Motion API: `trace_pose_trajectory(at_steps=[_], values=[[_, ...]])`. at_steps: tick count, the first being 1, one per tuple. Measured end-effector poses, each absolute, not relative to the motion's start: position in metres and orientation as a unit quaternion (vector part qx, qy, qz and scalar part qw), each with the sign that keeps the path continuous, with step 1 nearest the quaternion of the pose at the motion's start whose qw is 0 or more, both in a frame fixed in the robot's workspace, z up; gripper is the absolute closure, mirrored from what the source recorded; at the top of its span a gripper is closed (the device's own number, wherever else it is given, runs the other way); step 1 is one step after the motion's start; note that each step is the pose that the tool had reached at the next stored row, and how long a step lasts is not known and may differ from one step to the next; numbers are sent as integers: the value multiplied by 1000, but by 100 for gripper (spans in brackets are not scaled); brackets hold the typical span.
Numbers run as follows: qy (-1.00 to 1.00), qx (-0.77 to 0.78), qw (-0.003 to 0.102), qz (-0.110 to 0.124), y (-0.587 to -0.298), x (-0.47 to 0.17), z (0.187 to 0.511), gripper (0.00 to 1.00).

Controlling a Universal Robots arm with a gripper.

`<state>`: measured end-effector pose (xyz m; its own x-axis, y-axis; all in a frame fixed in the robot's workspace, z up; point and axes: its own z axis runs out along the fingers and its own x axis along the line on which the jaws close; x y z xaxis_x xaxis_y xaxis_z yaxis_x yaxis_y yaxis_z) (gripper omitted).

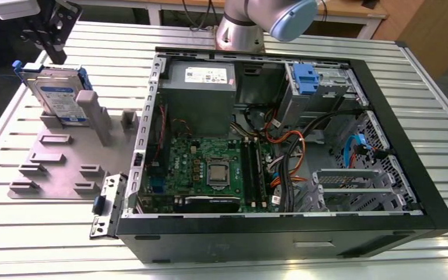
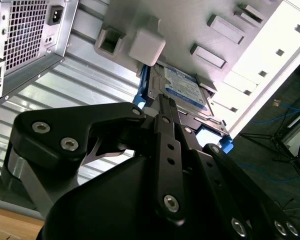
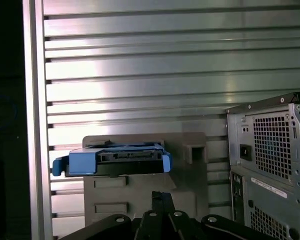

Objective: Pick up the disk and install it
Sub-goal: 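Reach for the disk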

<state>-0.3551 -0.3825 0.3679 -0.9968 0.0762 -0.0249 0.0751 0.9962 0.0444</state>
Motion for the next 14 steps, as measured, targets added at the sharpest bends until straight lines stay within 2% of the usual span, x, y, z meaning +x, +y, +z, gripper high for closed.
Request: trace_pose_trajectory(at_steps=[14], values=[[999,38,13,22,-382,-357,368,89]])
